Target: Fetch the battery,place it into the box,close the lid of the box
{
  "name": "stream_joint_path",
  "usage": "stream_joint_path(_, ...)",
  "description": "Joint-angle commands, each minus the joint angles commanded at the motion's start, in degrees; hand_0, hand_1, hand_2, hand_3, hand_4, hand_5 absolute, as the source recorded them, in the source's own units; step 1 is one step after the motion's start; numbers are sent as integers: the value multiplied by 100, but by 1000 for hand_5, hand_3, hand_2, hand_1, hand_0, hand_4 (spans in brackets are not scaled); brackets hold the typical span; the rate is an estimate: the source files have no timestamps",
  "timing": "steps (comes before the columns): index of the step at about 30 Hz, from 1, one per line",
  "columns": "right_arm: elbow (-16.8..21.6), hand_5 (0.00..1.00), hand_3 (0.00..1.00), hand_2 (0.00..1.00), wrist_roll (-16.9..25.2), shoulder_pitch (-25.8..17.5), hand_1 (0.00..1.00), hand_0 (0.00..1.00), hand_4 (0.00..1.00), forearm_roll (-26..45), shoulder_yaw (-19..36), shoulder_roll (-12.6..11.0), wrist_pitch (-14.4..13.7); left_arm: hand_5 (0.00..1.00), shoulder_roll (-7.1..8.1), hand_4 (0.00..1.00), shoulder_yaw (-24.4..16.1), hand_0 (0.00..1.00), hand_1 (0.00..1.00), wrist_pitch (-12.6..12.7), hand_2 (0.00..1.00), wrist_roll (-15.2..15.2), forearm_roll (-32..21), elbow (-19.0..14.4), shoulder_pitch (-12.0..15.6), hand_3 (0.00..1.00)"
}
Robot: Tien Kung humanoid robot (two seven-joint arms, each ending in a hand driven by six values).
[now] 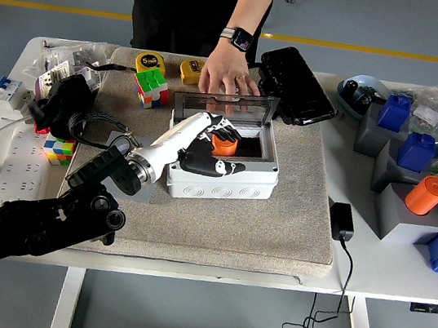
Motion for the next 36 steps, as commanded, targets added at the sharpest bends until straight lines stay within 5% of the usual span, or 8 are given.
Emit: stream_joint_path(36,30,459,559,592,-4,13,630,604,902,-51,66,-12,-15,319,485,908,-404,375,565,-204,601,468,389,-305,143,584)
